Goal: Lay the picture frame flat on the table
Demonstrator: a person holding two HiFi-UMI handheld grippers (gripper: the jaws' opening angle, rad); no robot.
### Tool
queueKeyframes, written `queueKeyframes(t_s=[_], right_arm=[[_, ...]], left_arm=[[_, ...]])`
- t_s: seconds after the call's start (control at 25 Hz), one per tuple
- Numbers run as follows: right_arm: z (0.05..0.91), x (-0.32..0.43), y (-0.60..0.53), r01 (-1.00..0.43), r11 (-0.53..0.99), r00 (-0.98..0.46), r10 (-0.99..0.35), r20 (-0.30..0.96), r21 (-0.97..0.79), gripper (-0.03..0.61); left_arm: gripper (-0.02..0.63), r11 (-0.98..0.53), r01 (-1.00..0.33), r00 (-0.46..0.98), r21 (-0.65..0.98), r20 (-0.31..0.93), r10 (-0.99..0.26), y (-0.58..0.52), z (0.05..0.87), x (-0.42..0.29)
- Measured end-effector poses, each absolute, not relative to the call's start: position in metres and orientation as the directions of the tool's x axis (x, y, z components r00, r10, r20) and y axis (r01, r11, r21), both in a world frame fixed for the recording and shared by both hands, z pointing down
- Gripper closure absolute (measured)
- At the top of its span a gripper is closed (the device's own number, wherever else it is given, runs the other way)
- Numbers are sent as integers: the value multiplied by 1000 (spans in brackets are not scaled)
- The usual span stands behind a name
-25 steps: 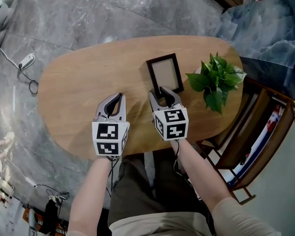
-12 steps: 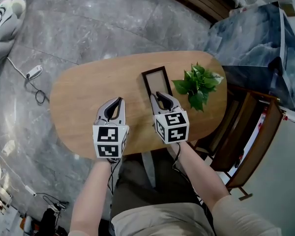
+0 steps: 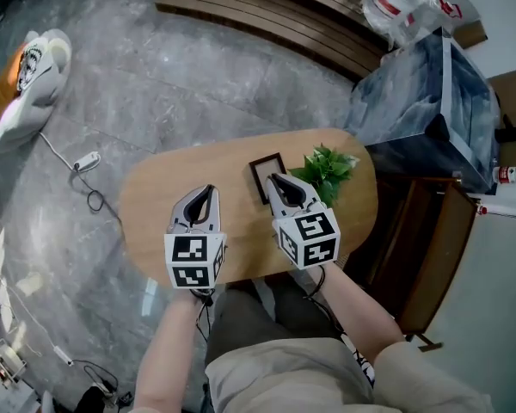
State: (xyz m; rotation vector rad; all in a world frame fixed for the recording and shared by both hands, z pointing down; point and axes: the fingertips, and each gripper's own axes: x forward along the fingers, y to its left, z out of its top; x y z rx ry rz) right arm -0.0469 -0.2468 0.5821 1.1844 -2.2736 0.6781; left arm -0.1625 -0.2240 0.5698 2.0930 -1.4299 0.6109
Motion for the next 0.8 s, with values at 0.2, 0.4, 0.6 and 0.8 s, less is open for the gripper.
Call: queueKeyframes(t_s=[0.2, 0.4, 0.6, 0.8], right_arm=[[498, -50, -248, -820, 540, -546, -638, 543, -189, 565], [422, -49, -234, -799, 576, -582, -663, 471, -176, 569], [359, -41, -212, -788, 592, -603, -686, 407, -170, 572], [300, -28, -194, -785, 593, -617, -716, 326, -182, 574]], left_arm=[[604, -314, -938, 339, 146, 563, -754, -230, 490, -162], [604, -331, -936, 345, 120, 504, -792, -225, 419, -158], [604, -354, -930, 360, 102, 452, -816, -210, 355, -152], [604, -381, -923, 374, 62, 390, -842, -191, 299, -145]])
